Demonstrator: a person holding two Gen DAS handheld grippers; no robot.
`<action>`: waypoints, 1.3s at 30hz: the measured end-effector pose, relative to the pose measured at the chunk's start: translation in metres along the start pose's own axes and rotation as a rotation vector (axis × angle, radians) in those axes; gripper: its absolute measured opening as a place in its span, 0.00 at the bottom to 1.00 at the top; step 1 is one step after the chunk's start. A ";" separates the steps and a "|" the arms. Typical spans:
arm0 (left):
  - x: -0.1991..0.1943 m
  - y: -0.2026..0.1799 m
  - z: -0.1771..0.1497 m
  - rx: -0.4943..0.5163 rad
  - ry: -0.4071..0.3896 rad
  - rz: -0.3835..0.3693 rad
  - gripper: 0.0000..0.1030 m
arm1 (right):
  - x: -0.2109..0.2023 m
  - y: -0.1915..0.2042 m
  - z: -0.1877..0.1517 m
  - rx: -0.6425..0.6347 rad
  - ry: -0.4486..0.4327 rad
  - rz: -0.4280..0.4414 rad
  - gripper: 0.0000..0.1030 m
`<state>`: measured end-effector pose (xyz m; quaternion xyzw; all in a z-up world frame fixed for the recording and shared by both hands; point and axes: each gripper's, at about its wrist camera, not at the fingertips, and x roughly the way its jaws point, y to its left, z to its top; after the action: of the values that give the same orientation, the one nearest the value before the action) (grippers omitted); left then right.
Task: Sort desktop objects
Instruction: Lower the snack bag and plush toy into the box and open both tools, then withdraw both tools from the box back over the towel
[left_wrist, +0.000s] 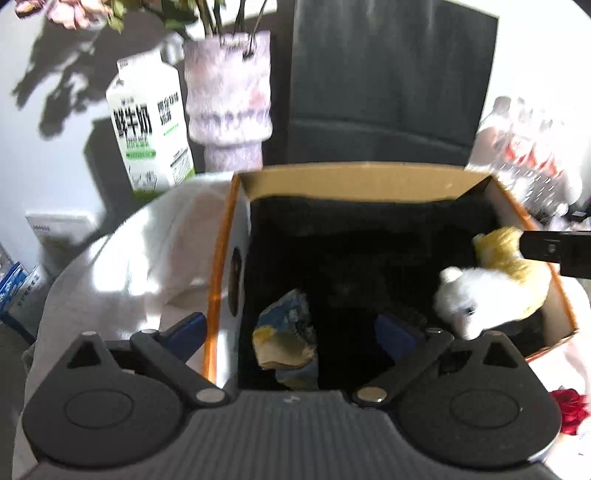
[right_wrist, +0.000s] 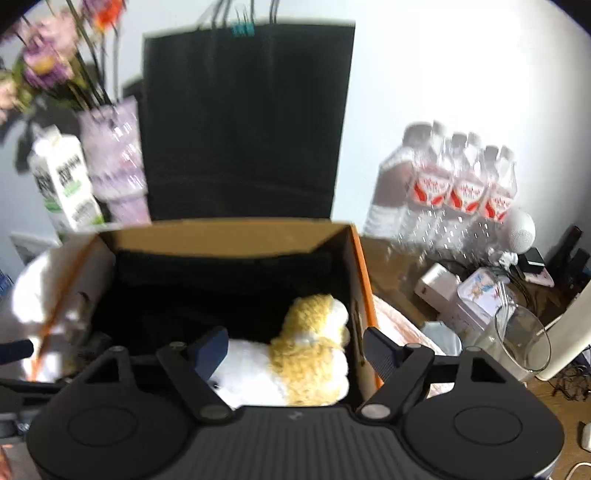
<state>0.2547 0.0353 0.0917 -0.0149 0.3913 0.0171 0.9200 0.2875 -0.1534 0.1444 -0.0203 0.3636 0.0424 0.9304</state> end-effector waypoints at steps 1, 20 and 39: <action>-0.006 -0.001 0.000 -0.002 -0.017 -0.012 0.99 | -0.007 0.001 -0.001 0.012 -0.020 0.007 0.78; -0.153 0.033 -0.171 -0.090 -0.199 -0.162 1.00 | -0.142 -0.023 -0.177 -0.019 -0.252 0.173 0.97; -0.240 -0.004 -0.321 0.127 -0.332 -0.080 1.00 | -0.238 -0.013 -0.370 -0.125 -0.308 0.244 0.97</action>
<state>-0.1424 0.0133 0.0426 0.0308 0.2337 -0.0422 0.9709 -0.1350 -0.2073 0.0342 -0.0272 0.2137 0.1798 0.9598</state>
